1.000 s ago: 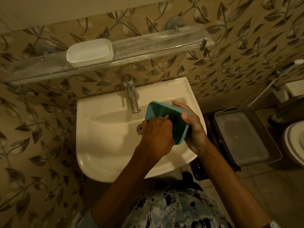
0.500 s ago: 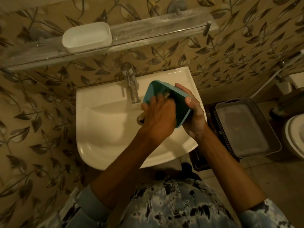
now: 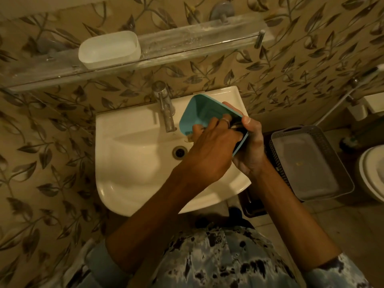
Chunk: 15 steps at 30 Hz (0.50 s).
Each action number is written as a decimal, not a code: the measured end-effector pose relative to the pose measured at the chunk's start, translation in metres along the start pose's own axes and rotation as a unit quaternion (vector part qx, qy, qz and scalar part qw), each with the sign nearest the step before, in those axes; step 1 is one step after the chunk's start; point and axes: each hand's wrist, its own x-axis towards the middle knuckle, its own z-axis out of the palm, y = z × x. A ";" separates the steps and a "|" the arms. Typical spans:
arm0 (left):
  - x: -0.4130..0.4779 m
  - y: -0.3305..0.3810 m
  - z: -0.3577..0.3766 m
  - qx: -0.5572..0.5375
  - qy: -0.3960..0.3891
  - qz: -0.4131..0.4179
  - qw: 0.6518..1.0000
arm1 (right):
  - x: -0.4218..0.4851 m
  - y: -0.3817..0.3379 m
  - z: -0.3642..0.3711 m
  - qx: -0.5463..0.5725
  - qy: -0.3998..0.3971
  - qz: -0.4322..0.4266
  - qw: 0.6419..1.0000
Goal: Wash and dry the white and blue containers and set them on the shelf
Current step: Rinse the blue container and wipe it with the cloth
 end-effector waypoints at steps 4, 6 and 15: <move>0.007 -0.005 -0.004 0.103 0.000 -0.081 0.991 | 0.002 -0.003 -0.001 -0.023 -0.017 -0.010 1.000; 0.010 -0.012 -0.009 0.122 -0.008 -0.126 0.985 | 0.003 -0.007 -0.003 -0.053 -0.026 -0.020 0.998; -0.006 -0.001 -0.001 0.099 -0.036 -0.117 0.988 | 0.015 -0.012 -0.009 -0.080 -0.028 -0.036 0.996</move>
